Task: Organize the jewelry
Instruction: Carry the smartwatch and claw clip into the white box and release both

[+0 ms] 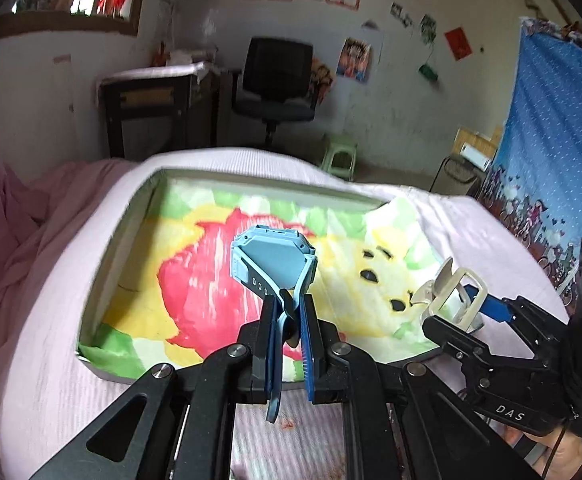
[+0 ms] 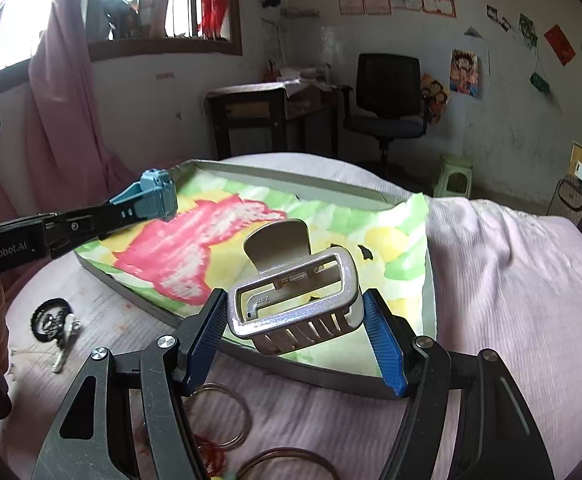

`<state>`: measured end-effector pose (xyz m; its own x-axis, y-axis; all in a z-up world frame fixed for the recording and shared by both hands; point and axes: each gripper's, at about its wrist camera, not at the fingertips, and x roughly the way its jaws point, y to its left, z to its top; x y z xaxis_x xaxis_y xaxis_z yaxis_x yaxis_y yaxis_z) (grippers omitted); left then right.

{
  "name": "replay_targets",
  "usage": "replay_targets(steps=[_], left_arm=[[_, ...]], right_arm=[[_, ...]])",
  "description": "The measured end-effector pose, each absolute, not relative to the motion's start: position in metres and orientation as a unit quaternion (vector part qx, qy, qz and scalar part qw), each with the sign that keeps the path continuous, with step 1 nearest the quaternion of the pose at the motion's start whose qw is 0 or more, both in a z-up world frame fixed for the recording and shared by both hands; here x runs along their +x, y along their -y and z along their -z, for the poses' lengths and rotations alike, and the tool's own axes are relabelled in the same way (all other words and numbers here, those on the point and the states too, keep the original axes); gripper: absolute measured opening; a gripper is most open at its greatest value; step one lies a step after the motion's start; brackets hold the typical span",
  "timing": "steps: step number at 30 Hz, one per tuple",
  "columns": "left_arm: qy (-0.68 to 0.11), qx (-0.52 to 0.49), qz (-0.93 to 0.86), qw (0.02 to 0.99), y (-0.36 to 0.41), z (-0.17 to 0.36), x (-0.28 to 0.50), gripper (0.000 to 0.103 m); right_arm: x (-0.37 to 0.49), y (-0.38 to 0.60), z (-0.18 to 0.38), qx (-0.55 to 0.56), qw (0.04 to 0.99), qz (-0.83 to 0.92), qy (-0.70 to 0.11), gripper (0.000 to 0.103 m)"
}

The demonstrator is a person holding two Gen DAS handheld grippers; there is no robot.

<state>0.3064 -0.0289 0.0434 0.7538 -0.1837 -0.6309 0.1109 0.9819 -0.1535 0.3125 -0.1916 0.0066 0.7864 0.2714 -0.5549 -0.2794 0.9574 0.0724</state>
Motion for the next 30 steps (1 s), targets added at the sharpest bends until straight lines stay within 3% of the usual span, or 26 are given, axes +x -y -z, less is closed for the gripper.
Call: replay_targets(steps=[11,16,19,21,23,26,30], left_arm=[[-0.379,-0.049,0.078,0.921,0.035,-0.025,0.313,0.014],[-0.375,-0.075,0.091,0.919,0.030,-0.022,0.308,0.021],[-0.360,-0.103,0.102,0.922,0.022,-0.023,0.298,0.031],[-0.338,-0.117,0.104,0.928,0.018,-0.026,0.288,0.055],[-0.311,-0.126,0.097,0.937,0.014,-0.030,0.277,0.069],[-0.287,-0.137,0.095,0.943,0.009,-0.035,0.263,0.071],[-0.268,-0.127,0.081,0.952,0.008,-0.040,0.246,0.083]], right_arm=[[0.329,0.190,0.012,0.004,0.928,-0.149,-0.340,0.063],[0.329,0.195,0.014,0.018,0.927,-0.153,-0.343,0.063],[0.325,0.197,0.013,0.023,0.928,-0.155,-0.338,0.066],[0.319,0.197,0.011,0.021,0.932,-0.153,-0.328,0.070],[0.313,0.199,0.007,0.022,0.937,-0.153,-0.314,0.076],[0.301,0.201,0.000,0.020,0.944,-0.152,-0.292,0.080],[0.280,0.203,-0.011,0.027,0.954,-0.152,-0.257,0.089]])
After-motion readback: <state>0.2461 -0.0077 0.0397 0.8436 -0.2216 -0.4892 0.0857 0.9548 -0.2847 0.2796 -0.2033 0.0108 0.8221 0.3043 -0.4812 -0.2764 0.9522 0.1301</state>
